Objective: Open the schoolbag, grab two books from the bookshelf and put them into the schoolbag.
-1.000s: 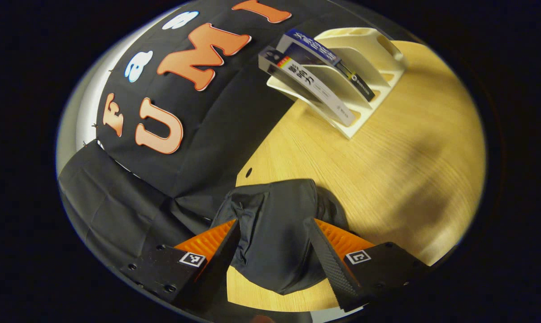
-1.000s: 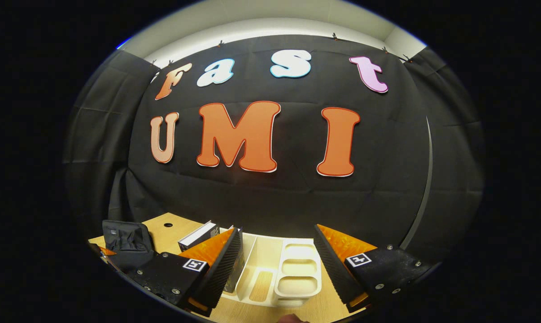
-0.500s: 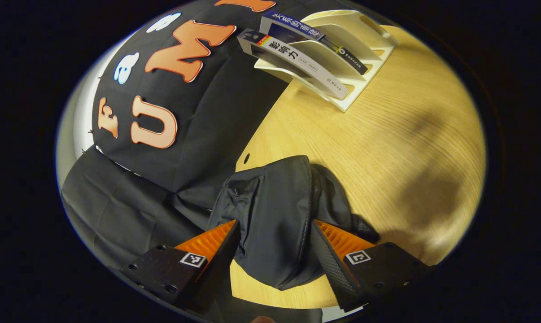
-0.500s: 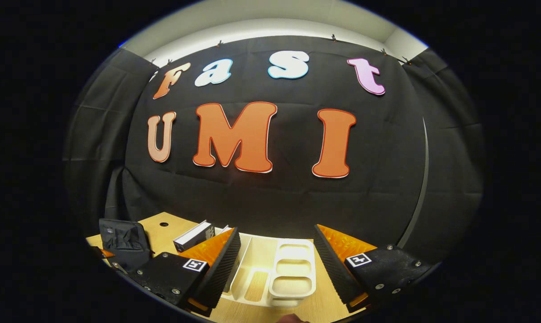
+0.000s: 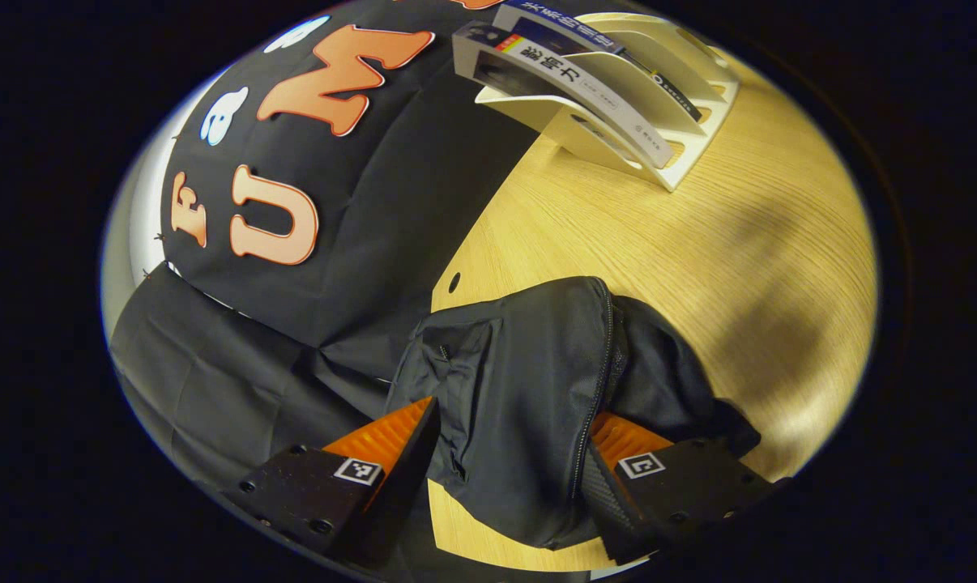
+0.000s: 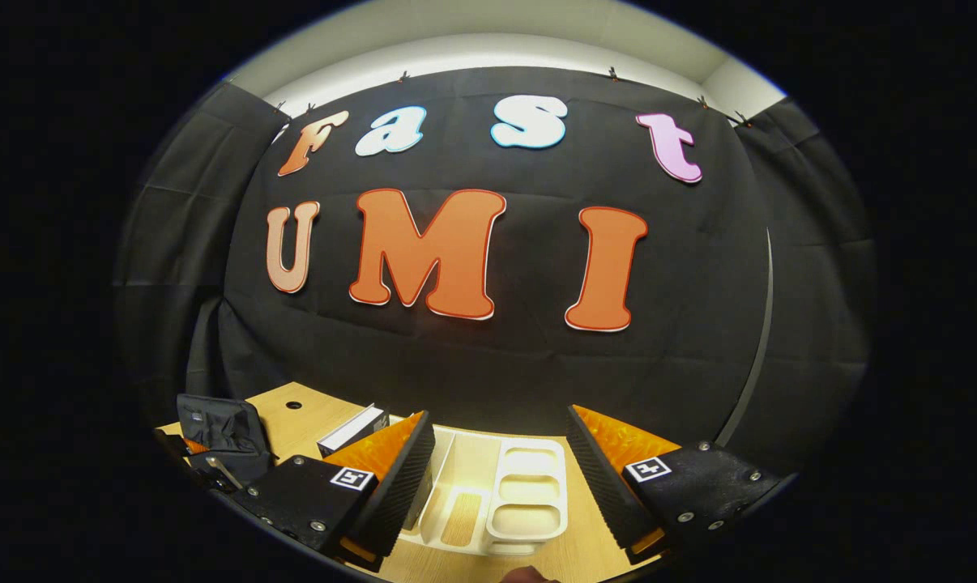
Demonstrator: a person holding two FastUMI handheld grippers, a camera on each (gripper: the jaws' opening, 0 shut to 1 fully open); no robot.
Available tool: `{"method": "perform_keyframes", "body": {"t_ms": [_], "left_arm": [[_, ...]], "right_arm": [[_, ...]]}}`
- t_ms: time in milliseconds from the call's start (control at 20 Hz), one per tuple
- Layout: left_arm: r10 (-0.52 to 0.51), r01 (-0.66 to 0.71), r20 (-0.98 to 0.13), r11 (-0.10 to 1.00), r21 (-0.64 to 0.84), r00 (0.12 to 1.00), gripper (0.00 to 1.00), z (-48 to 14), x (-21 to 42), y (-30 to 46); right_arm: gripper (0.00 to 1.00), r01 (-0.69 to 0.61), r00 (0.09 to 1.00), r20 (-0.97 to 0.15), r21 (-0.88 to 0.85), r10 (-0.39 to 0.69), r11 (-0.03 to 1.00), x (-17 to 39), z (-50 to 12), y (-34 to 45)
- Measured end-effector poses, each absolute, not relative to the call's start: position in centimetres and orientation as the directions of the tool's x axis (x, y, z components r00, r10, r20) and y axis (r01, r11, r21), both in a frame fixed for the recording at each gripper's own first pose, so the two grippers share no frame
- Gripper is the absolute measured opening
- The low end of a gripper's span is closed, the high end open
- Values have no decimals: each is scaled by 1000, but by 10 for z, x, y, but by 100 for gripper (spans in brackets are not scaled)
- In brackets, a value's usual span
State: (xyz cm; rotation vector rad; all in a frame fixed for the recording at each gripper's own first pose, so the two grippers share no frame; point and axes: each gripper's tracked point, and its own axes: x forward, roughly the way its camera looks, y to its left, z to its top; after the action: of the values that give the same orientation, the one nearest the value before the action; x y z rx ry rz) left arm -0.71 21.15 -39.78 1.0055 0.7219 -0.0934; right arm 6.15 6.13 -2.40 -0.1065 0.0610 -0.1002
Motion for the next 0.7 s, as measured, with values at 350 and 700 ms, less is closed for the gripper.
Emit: {"method": "perform_keyframes", "body": {"t_ms": [350, 700], "left_arm": [[63, 526, -710, 627, 575, 701, 29, -366, 18, 221], [-131, 624, -778, 684, 378, 615, 7, -329, 41, 241]], "right_arm": [[96, 121, 986, -96, -149, -136, 981, 60, -20, 104], [97, 149, 968, -171, -191, -183, 970, 61, -21, 156]]}}
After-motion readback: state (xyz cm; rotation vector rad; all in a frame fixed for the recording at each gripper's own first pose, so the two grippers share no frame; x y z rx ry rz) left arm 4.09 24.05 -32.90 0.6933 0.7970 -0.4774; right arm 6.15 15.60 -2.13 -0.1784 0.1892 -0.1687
